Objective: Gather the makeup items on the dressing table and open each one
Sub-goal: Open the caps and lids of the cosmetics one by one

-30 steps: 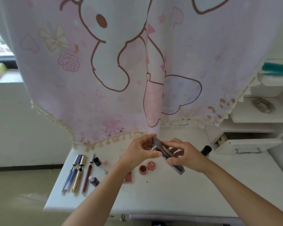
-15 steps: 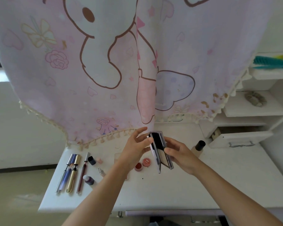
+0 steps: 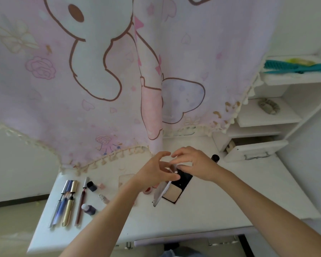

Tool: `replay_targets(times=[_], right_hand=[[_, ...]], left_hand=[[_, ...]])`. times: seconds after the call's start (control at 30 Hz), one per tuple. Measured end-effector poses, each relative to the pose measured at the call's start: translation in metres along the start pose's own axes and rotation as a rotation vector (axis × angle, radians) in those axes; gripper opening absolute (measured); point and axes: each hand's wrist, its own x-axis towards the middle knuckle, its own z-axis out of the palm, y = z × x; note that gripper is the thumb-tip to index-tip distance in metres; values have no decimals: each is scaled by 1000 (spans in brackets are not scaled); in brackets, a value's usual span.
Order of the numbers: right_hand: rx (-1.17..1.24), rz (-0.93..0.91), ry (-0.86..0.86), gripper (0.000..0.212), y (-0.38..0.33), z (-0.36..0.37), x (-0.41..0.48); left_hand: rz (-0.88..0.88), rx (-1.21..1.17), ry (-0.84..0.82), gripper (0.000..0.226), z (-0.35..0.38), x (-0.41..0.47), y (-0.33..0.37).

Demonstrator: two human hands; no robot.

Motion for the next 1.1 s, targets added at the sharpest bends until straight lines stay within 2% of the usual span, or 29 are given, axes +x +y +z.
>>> replay_targets(times=[0.2,0.33,0.43,0.53,0.73,0.93,1.1], right_hand=[[-90,16,-107,23,5,-1,-6],[-108,40,-73,23,17,6,-9],[-9,162,49,22,38,12,-12],[199,316,148,16,62,18,-19],[303,524,189,17,90,34,-21],[371,590,243,18,106,48,-9],[376,613,266,17,118,61,1]], left_hand=[[-44,18,-38,75,4,10,-2],[-64,20,-58,65,10,20,-3],[-58,119,-38,59,11,26,-11],[-46,202,43,50,8,26,-27],[-114,55,233,16,17,29,-55],[-172,-32,388,25,34,46,-70],[-145,-86,401,27,44,51,-72]])
